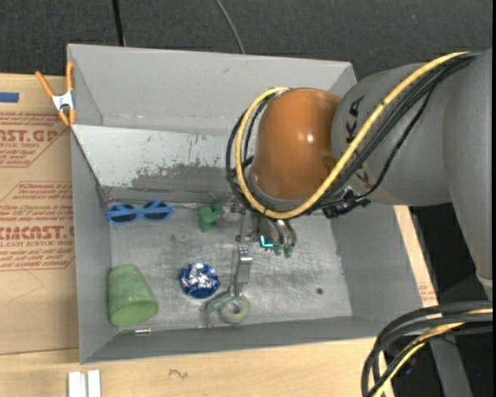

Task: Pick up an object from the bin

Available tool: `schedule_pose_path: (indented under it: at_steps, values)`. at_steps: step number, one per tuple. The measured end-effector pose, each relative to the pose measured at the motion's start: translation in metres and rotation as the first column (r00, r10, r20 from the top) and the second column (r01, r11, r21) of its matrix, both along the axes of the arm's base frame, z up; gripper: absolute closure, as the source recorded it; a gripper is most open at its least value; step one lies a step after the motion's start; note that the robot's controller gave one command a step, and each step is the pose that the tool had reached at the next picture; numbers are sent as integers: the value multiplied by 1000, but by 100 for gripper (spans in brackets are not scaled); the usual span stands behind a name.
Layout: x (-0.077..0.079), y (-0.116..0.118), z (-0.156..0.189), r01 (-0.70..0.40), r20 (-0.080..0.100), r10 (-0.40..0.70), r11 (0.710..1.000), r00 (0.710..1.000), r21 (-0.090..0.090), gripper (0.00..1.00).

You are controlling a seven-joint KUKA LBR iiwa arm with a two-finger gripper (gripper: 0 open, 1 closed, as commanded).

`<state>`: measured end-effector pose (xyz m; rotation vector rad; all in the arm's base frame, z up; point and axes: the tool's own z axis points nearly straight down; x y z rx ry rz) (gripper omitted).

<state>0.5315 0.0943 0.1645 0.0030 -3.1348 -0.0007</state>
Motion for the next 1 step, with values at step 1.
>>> schedule_pose_path:
  at_steps: [1]
  values:
    - [-13, 42, -96, -8, 13, 7, 1000, 1000, 3, 0]
